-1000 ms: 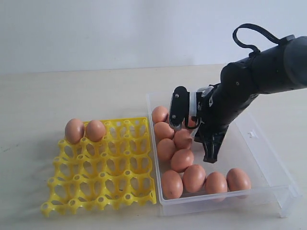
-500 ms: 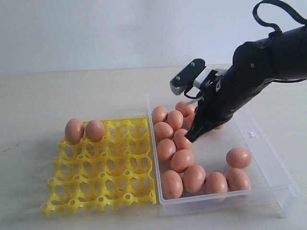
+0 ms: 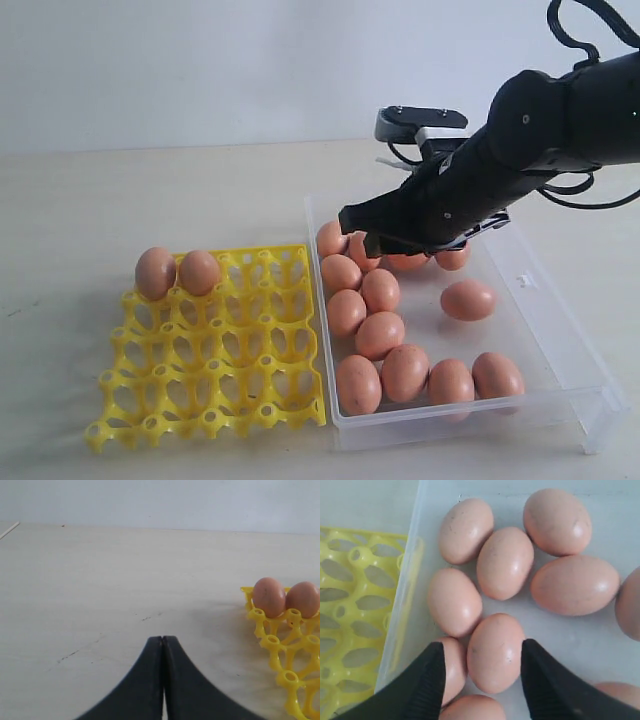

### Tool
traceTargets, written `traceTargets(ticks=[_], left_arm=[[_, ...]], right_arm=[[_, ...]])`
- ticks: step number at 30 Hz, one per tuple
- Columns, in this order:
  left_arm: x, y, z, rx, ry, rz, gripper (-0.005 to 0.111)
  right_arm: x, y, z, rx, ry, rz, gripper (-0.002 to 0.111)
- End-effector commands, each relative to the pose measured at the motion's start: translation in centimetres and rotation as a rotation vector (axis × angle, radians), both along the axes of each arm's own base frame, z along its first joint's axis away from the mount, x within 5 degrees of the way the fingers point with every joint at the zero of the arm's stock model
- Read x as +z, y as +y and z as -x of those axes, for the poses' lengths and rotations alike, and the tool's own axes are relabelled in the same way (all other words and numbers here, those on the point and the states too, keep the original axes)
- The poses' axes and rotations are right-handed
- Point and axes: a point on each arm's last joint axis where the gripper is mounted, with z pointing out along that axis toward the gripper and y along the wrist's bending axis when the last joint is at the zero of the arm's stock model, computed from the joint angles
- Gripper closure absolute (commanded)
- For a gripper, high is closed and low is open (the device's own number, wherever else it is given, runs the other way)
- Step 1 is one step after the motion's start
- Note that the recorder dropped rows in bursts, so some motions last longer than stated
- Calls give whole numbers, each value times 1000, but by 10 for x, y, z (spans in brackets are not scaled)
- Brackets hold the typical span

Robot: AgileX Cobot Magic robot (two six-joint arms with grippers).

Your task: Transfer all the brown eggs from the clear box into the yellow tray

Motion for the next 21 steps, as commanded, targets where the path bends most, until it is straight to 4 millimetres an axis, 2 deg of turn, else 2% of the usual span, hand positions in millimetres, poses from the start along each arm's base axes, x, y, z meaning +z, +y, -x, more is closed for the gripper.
traceTargets(ticks=[1,10,15,21], left_arm=[[3,0,0,-4,-20,9,107],[3,0,0,-4,-20,9,107],[3,0,0,-4,-20,9,107],[3,0,0,-4,-20,9,107]], right_arm=[[-4,-1,-2,-5,11,9,61],[-29,1,-7,5,48,44,61],[-35,3,-11,6,59,49,45],[-43,5,-16,0,53,51,50]])
